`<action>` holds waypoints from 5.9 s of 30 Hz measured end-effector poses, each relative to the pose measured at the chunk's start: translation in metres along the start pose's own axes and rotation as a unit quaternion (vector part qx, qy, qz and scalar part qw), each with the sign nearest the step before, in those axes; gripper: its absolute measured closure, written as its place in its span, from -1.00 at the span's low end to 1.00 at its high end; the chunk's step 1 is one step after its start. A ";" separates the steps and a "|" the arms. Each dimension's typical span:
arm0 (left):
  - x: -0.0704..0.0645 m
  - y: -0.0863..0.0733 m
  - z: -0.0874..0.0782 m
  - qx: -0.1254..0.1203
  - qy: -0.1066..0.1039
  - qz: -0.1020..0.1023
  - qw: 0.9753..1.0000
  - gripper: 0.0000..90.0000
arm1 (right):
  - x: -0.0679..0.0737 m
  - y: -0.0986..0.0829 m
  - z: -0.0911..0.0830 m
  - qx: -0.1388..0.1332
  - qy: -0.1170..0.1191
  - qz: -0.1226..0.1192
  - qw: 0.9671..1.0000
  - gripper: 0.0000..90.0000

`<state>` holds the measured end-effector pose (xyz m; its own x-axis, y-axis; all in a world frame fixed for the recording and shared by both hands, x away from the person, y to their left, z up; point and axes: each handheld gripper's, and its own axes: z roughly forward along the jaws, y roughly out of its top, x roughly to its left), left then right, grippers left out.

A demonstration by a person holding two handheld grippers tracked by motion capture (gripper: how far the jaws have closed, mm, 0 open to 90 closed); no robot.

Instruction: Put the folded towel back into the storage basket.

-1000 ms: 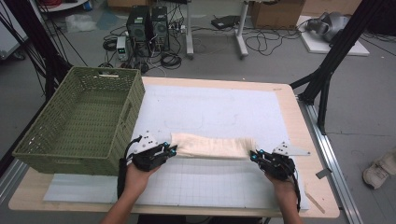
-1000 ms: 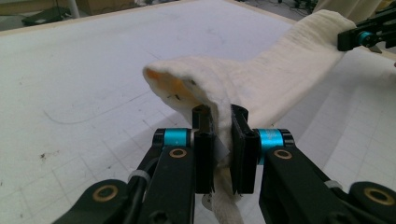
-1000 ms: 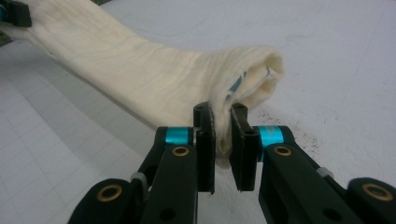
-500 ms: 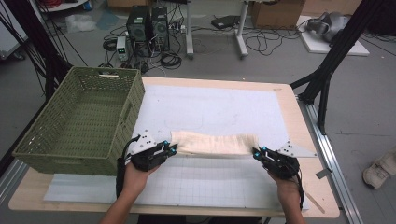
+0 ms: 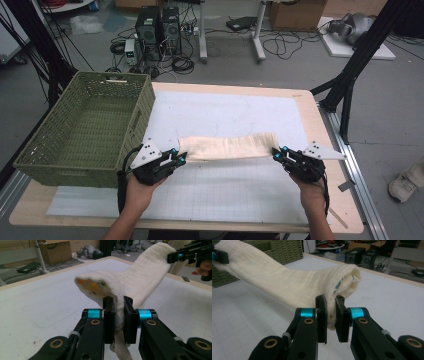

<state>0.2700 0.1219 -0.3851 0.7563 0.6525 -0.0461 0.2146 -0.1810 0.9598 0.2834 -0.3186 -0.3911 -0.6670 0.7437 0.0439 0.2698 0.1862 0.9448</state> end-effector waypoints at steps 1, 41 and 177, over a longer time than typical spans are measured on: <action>0.000 0.002 -0.001 -0.002 -0.001 0.001 1.000 0.81 | -0.001 0.002 0.000 -0.002 0.001 0.001 1.000 0.82; -0.007 0.023 -0.032 -0.059 0.020 0.006 0.998 0.82 | -0.021 0.062 0.059 -0.020 -0.001 -0.005 1.000 0.82; 0.082 0.001 -0.184 -0.117 0.234 -0.147 0.954 -0.58 | 0.125 0.242 0.339 0.049 0.144 -0.075 0.986 -0.51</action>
<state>0.2190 0.3108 -0.3367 0.3146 0.9167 -0.2463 0.1897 0.1935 0.9626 0.5009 0.0373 -0.2669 -0.8700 0.4930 0.0091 0.2093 0.3526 0.9120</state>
